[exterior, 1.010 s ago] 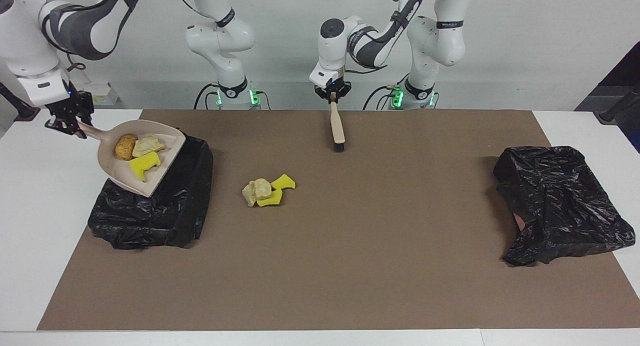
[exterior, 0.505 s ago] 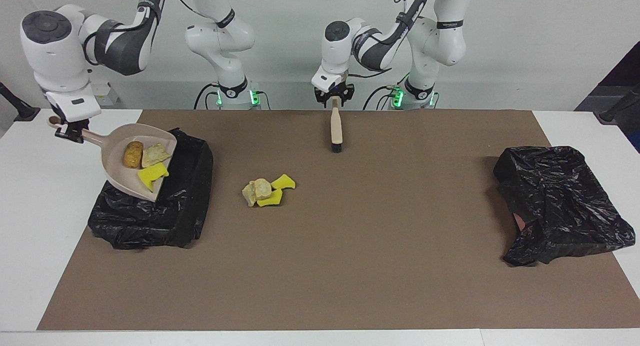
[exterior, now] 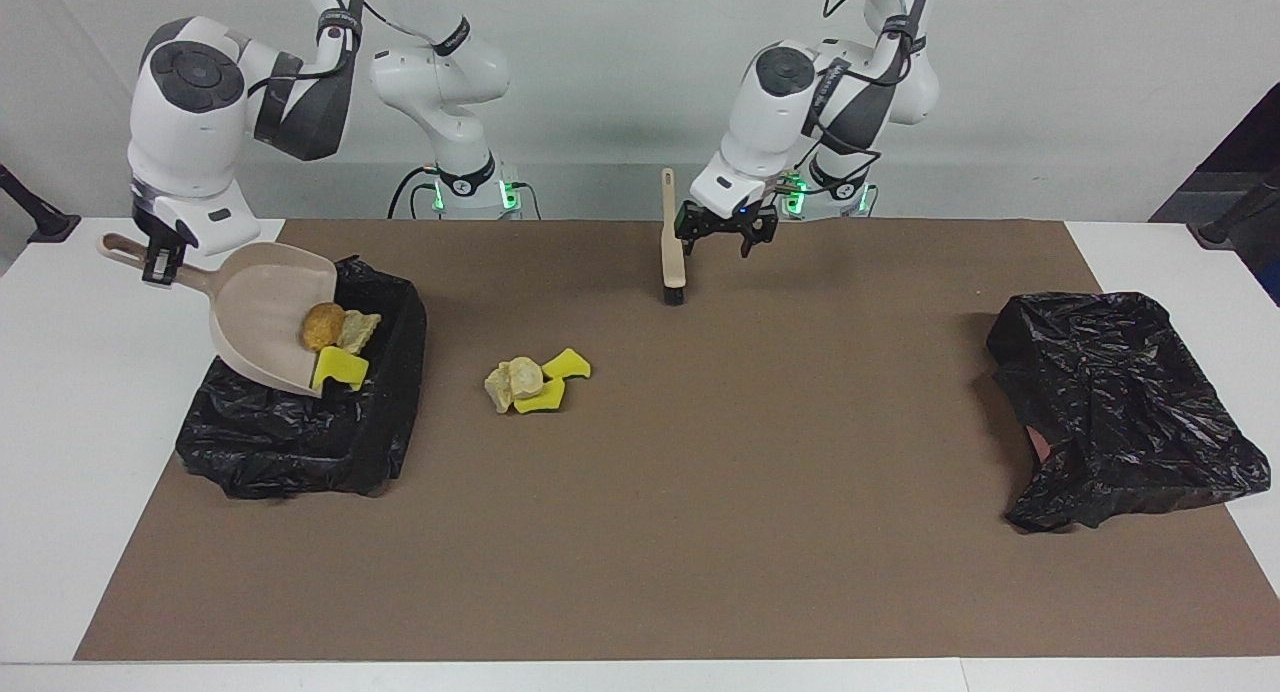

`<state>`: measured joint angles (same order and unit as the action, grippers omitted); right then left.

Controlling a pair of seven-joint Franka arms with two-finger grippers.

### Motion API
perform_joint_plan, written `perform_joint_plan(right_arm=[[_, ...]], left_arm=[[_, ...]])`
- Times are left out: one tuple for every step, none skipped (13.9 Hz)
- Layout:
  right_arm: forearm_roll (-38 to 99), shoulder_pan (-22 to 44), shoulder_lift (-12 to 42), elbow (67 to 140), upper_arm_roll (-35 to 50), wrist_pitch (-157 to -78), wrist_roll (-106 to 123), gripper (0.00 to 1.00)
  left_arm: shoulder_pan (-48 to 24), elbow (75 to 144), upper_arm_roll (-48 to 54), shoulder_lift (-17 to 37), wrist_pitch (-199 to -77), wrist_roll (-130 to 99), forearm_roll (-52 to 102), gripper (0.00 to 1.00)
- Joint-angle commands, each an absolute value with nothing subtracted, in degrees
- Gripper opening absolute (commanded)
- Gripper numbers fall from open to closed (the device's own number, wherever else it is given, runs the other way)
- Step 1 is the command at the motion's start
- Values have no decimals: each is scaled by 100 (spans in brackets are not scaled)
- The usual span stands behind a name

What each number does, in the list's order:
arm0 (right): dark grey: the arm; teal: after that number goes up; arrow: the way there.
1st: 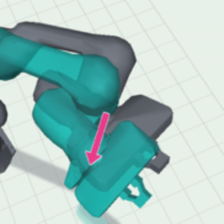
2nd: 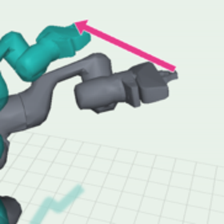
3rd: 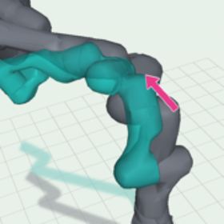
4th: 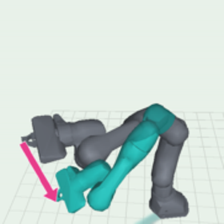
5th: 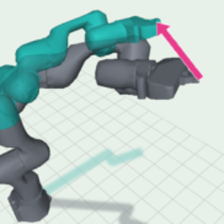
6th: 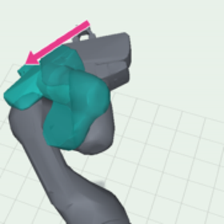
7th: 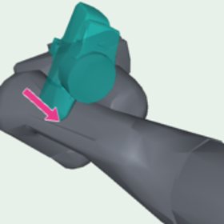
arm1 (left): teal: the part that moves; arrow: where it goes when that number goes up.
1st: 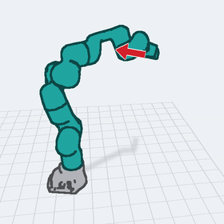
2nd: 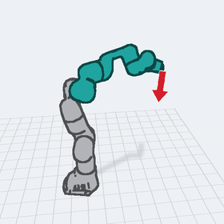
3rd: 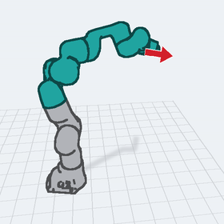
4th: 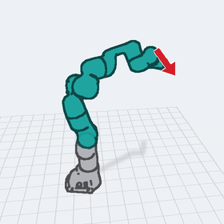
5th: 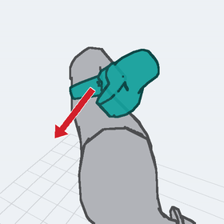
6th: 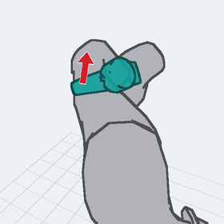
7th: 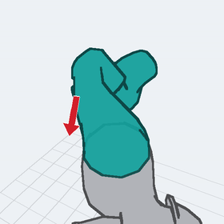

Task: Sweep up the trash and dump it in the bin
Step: 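Tip the dustpan into the black bag with the right gripper while the left gripper withdraws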

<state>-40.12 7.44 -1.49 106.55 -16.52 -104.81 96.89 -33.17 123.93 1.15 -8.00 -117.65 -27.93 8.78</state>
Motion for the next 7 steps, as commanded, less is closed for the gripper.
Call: perform_joint_plan(right_arm=[[-4289, 729, -491, 10635, -1521, -10065, 9896, 0], [-4298, 729, -553, 10626, -1521, -9942, 9914, 0], [-4298, 729, -606, 10626, -1512, -9740, 9958, 0], [-4307, 729, -676, 10626, -1468, -9582, 9949, 0], [-4359, 729, -755, 10626, -1424, -9450, 9958, 0], [-4420, 729, -808, 10582, -1380, -9292, 9958, 0], [-4430, 729, -869, 10556, -1310, -9099, 9941, 0]], left_arm=[[-2630, 11482, 193, -449, -11077, -2095, 284, 100], [-2419, 11122, 193, -318, -10848, -1779, 142, 100], [-2173, 10701, 193, -203, -10550, -1462, 88, 100], [-1936, 10383, 193, -150, -10277, -1215, 70, 100], [-1733, 10110, 193, -149, -10074, -1039, -8, 100], [-1566, 9890, 193, -149, -9916, -915, -148, 100], [-1469, 9574, 185, -184, -9662, -871, -210, 100]])
